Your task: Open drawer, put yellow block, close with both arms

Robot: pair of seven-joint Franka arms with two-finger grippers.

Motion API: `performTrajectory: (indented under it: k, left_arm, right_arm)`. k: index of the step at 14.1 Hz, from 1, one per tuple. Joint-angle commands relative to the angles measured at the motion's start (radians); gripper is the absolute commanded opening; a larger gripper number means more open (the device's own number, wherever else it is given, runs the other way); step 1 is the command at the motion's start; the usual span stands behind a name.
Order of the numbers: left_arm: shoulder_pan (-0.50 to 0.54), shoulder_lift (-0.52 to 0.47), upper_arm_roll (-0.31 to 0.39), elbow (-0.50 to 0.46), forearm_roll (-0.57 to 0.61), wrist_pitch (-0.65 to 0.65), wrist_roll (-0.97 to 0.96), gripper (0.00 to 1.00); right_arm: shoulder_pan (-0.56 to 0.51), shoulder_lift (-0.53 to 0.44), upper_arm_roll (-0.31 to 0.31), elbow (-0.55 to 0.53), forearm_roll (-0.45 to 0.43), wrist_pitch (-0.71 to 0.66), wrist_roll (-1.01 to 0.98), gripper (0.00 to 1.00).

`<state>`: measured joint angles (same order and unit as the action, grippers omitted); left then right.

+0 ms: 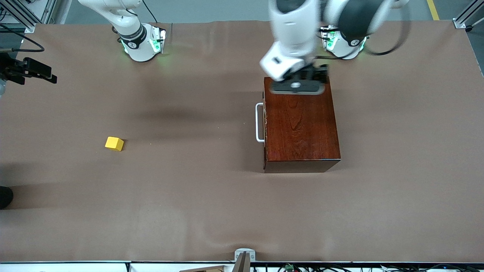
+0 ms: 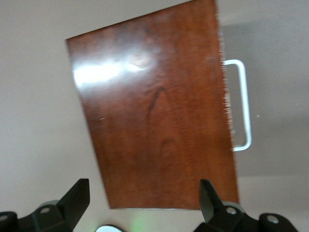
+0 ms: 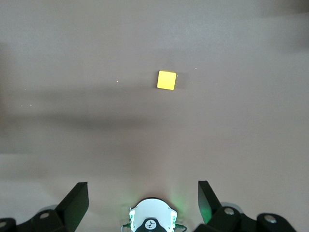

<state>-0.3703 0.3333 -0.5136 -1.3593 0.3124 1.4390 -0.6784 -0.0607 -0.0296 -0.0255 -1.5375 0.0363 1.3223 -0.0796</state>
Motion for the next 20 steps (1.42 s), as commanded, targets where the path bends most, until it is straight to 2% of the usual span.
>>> performTrajectory:
  k: [1,4,6,8,9,10,13,20]
  left_arm:
    - [-0.074,0.107,0.009,0.097,0.047,0.041,-0.027,1.0]
    - [-0.152,0.18,0.059,0.12,0.047,0.153,-0.185,1.0]
    - [-0.264,0.251,0.156,0.163,0.045,0.173,-0.266,1.0]
    - [-0.394,0.309,0.287,0.192,0.045,0.225,-0.386,1.0]
    - [-0.438,0.328,0.341,0.192,0.039,0.259,-0.433,1.0]
    - [-0.456,0.342,0.366,0.192,0.037,0.296,-0.472,1.0]
    - [-0.458,0.381,0.377,0.183,0.039,0.327,-0.515,1.0]
    - [-0.461,0.458,0.379,0.169,0.065,0.274,-0.503,1.0]
  right_arm:
    - [0.012,-0.01,-0.017,-0.003,0.008,0.001,-0.008,1.0]
    - [0.013,-0.007,-0.017,0.004,0.002,-0.003,-0.008,1.0]
    - [0.013,-0.006,-0.017,0.004,0.001,-0.006,-0.008,1.0]
    - [0.013,-0.006,-0.017,0.004,0.002,-0.006,-0.008,1.0]
    - [0.013,-0.006,-0.017,0.004,0.002,-0.003,-0.008,1.0]
    - [0.015,-0.006,-0.019,0.004,0.002,-0.003,-0.008,1.0]
    - [0.018,-0.004,-0.025,0.004,0.005,-0.003,-0.008,1.0]
    - [0.024,-0.004,-0.025,0.004,0.007,-0.003,-0.008,1.0]
